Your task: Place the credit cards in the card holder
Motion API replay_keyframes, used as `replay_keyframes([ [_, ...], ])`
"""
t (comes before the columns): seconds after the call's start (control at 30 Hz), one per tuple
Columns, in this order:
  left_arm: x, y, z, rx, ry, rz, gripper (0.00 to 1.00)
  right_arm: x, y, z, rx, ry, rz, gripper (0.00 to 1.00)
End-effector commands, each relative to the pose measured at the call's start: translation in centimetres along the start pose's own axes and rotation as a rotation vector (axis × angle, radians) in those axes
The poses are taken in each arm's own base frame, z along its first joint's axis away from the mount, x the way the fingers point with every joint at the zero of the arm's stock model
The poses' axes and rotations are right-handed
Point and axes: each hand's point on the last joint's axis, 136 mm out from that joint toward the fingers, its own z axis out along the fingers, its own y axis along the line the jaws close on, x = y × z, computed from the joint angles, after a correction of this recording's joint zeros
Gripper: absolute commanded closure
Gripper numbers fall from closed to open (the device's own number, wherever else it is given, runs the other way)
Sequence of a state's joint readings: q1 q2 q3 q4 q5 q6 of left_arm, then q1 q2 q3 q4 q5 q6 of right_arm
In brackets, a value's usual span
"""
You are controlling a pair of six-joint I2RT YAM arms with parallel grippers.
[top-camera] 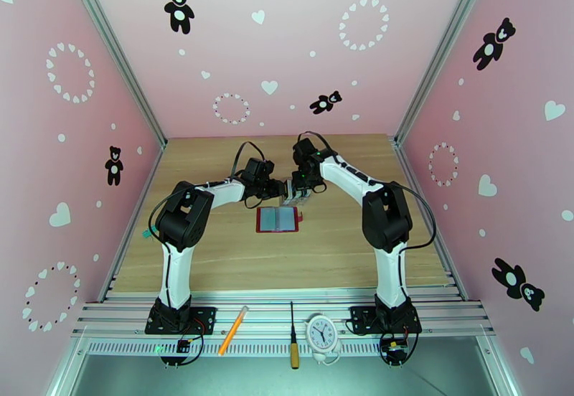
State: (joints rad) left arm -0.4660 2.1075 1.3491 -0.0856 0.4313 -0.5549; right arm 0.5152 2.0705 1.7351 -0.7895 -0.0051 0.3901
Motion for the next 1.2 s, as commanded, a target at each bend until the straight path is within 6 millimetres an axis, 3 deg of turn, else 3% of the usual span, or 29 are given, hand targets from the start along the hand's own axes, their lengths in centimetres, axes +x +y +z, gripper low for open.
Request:
replay_keyframes([
  [0.0,1.4,2.6,0.7,-0.062,0.046,-0.047,0.64,0.4,-0.4,-1.2,0.018,0.003,0.000,0.96],
  [0.07,1.4,2.6,0.7,-0.061,0.045,-0.046,0.64,0.1,-0.4,-1.9,0.011,-0.019,0.012,1.00],
  [0.53,1.1,1.8,0.2,-0.036,0.028,-0.037,0.62,-0.8,-1.0,-7.3,0.016,-0.146,0.060,1.00],
  [0.83,0.9,1.3,-0.1,-0.016,0.017,-0.036,0.61,-1.1,-0.3,-8.0,-0.043,-0.173,0.081,1.00],
  [1.17,-0.2,-0.7,-2.3,0.013,-0.026,-0.007,0.57,0.7,1.4,-11.1,-0.198,-0.244,0.128,1.00],
])
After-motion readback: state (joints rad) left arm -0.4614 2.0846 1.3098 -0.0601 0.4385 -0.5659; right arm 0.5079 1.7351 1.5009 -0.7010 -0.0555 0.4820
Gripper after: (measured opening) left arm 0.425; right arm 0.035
